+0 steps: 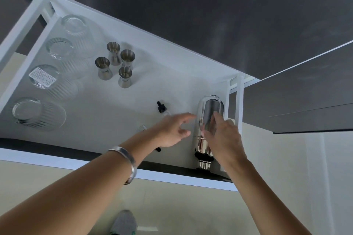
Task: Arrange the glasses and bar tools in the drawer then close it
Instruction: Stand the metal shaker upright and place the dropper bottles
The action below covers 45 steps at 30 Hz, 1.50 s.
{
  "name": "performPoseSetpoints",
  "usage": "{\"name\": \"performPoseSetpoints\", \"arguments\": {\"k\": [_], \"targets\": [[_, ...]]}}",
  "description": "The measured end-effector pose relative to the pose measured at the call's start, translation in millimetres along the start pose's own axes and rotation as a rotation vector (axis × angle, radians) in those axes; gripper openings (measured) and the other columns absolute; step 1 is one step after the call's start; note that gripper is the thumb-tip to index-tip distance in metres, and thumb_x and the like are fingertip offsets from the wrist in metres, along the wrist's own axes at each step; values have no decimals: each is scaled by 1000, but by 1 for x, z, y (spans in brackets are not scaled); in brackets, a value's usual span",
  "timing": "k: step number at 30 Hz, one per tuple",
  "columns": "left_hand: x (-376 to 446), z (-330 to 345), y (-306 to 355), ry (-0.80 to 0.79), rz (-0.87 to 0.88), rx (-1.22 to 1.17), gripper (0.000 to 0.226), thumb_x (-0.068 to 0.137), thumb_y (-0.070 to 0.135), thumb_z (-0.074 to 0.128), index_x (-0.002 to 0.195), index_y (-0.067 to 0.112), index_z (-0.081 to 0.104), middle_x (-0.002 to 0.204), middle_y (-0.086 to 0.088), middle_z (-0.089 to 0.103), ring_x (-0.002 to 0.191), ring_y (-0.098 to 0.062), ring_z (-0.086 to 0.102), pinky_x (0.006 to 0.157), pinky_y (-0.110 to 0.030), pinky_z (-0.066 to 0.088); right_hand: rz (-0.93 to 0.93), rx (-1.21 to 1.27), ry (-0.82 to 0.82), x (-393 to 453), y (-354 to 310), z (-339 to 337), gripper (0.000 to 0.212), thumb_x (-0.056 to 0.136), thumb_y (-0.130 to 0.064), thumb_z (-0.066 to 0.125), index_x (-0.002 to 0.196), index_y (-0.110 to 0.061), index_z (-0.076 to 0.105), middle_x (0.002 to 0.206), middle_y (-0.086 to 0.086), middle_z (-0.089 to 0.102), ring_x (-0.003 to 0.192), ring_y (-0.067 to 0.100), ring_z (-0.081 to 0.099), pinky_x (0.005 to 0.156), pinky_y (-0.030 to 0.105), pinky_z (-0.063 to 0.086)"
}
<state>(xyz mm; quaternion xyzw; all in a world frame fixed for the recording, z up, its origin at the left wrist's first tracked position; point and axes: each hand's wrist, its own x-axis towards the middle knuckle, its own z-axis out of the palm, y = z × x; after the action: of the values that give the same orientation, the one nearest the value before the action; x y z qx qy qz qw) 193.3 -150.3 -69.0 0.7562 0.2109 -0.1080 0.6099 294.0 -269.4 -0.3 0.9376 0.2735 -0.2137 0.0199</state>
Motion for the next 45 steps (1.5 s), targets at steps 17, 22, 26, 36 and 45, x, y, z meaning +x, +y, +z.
{"name": "performPoseSetpoints", "arguments": {"k": [17, 22, 26, 36, 45], "targets": [[-47, -73, -53, -111, -215, 524, 40, 78, 16, 76, 116, 15, 66, 114, -5, 66, 101, -23, 63, 89, -32, 52, -189, -54, 89, 67, -89, 78, 25, 87, -18, 63, 111, -11, 60, 102, 12, 63, 98, 31, 55, 72, 31, 38], [-79, -126, -71, 306, -341, -118, 34, 69, 15, 83, 100, 14, 69, 94, -5, 72, 86, -21, 67, 73, -29, 52, -282, 529, 64, 43, -118, 77, 22, 81, -15, 74, 100, -15, 64, 94, -2, 67, 68, 19, 61, 62, 14, 43], [-80, -137, -83, 546, -391, -212, 44, 72, 13, 79, 113, 22, 64, 96, -4, 73, 85, -18, 66, 62, -22, 48, -300, 653, 28, 34, -148, 86, 22, 78, -13, 76, 96, -16, 64, 85, -5, 64, 61, 15, 62, 60, 9, 44], [-61, -132, -91, 809, -488, -1, 26, 77, -3, 65, 91, 17, 56, 85, -9, 63, 73, -27, 57, 58, -29, 41, -403, 688, 47, 33, -194, 99, 20, 78, -12, 75, 94, -13, 62, 87, 2, 66, 61, 17, 68, 57, 6, 43], [-61, -131, -85, 732, -476, 37, 49, 80, -2, 69, 124, 12, 53, 117, -15, 62, 106, -33, 60, 86, -37, 52, -327, 642, -9, 26, -178, 97, 39, 80, -15, 74, 115, -18, 57, 113, -1, 63, 76, 18, 71, 68, 15, 50]]}}
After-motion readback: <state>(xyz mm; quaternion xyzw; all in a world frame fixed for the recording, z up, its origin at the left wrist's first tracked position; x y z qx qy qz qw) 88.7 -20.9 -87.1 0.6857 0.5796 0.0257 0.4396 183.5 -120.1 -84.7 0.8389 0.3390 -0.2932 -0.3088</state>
